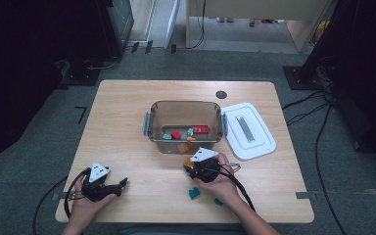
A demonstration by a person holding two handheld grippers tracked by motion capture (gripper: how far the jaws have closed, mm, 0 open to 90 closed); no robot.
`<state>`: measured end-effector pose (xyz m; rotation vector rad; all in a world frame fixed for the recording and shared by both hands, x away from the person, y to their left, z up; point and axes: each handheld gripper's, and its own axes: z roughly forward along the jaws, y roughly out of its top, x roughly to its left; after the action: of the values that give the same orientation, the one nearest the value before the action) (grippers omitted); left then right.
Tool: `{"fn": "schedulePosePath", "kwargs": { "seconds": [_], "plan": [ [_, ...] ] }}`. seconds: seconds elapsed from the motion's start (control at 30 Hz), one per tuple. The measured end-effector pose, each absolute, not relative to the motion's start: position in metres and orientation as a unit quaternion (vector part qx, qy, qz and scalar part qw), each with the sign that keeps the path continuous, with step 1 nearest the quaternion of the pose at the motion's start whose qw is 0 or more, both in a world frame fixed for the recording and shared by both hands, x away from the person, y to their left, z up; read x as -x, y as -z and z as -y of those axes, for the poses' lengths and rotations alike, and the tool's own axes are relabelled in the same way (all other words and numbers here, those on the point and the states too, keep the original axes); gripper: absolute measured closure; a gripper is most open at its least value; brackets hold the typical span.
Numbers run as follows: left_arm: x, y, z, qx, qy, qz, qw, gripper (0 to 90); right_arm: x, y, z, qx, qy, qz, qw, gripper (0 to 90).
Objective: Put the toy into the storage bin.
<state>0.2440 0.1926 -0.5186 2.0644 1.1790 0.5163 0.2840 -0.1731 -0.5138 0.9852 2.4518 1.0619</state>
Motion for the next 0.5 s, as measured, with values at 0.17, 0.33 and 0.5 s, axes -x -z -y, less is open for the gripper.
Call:
{"fn": "schedulePosePath", "kwargs": {
  "seconds": [0.17, 0.33, 0.5],
  "plan": [
    [-0.244, 0.519, -0.193, -0.796, -0.199, -0.454, 0.347, 15.5, -0.282, 0.506, 0.175, -0.336, -0.387, -0.848, 0.138, 59.8],
    [-0.244, 0.519, -0.193, -0.796, -0.199, -0.455, 0.347, 15.5, -0.278, 0.49, 0.177, -0.323, -0.408, -0.844, 0.129, 59.8],
    [-0.244, 0.519, -0.193, -0.796, -0.199, -0.454, 0.347, 15.5, -0.272, 0.47, 0.177, -0.308, -0.426, -0.842, 0.126, 59.8]
  ]
}}
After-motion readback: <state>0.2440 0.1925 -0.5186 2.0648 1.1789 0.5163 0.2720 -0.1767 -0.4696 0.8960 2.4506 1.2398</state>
